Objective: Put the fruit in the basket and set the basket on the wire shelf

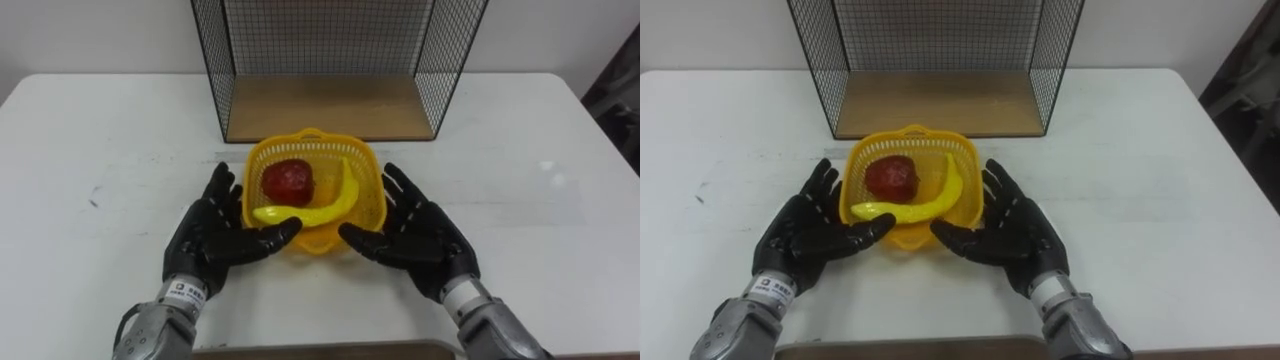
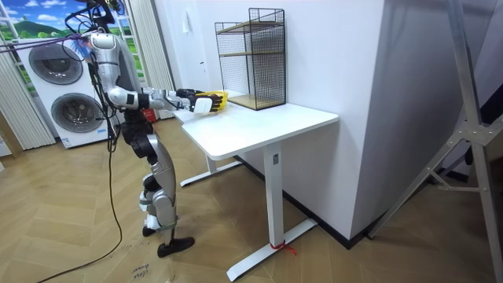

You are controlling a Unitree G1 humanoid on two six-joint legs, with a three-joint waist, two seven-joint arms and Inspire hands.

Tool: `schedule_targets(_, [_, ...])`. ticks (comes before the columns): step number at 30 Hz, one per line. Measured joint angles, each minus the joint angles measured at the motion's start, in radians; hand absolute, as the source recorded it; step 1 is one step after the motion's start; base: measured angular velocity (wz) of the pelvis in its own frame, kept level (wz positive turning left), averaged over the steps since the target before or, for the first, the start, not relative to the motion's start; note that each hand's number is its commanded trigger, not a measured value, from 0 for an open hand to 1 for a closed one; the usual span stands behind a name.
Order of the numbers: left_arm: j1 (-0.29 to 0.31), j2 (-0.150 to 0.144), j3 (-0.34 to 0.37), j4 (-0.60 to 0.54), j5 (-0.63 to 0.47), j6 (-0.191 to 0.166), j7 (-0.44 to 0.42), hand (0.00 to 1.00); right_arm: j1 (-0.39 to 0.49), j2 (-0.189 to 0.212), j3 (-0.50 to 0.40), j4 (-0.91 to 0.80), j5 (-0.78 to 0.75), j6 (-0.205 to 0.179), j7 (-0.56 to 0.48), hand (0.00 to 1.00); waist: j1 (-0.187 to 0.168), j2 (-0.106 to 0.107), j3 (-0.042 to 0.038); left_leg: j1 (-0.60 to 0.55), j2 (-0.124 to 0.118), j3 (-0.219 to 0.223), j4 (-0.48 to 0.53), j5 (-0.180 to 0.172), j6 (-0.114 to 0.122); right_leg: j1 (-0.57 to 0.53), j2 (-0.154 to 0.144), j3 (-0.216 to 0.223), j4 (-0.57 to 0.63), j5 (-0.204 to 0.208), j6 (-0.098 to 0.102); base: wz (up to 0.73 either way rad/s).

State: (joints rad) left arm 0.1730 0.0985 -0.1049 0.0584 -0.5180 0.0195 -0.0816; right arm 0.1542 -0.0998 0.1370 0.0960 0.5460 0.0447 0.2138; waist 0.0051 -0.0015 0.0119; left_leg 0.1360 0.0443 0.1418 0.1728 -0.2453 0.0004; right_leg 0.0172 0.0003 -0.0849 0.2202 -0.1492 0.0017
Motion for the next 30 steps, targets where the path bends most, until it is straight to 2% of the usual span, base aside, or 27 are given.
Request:
schedule_targets(8, [-0.004, 0.0, -0.01, -0.001, -0.001, -0.004, 0.0, 0.0, 0.0, 0.015, 0.01, 0.0, -0.004, 0.0, 0.007, 0.0, -0.001, -0.014, -0.0004, 0.0, 0.0, -0.002, 0.003, 0.0, 0.0, 0.003, 0.0, 0.0, 0.0, 0.0, 0.0, 0.0])
schedule_targets(13, [-0.015, -0.004, -0.017, 0.0, -0.001, -0.003, -0.001, 0.0, 0.0, 0.023, 0.028, 0.006, -0.005, 0.0, 0.016, 0.0, -0.002, -0.03, 0.0053, -0.006, 0.0, -0.002, 0.012, 0.0, 0.0, 0.002, -0.001, -0.001, 0.0, 0.0, 0.0, 0.0])
schedule_targets(24, [-0.016, -0.014, -0.022, -0.006, -0.005, -0.003, -0.001, 0.0, -0.04, 0.026, 0.037, 0.006, -0.006, 0.0, 0.017, 0.0, -0.007, -0.028, 0.0039, -0.007, 0.0, -0.006, 0.011, 0.0, 0.0, 0.0, 0.0, -0.002, 0.0, 0.0, 0.0, 0.0])
schedule_targets(30, [-0.017, -0.015, -0.036, -0.006, -0.039, -0.003, -0.001, 0.0, -0.046, 0.021, 0.037, 0.006, -0.007, -0.002, 0.006, 0.0, -0.026, -0.021, 0.0022, -0.006, 0.001, -0.005, 0.018, 0.0, 0.0, -0.001, 0.0, 0.0, 0.001, 0.001, -0.001, -0.01])
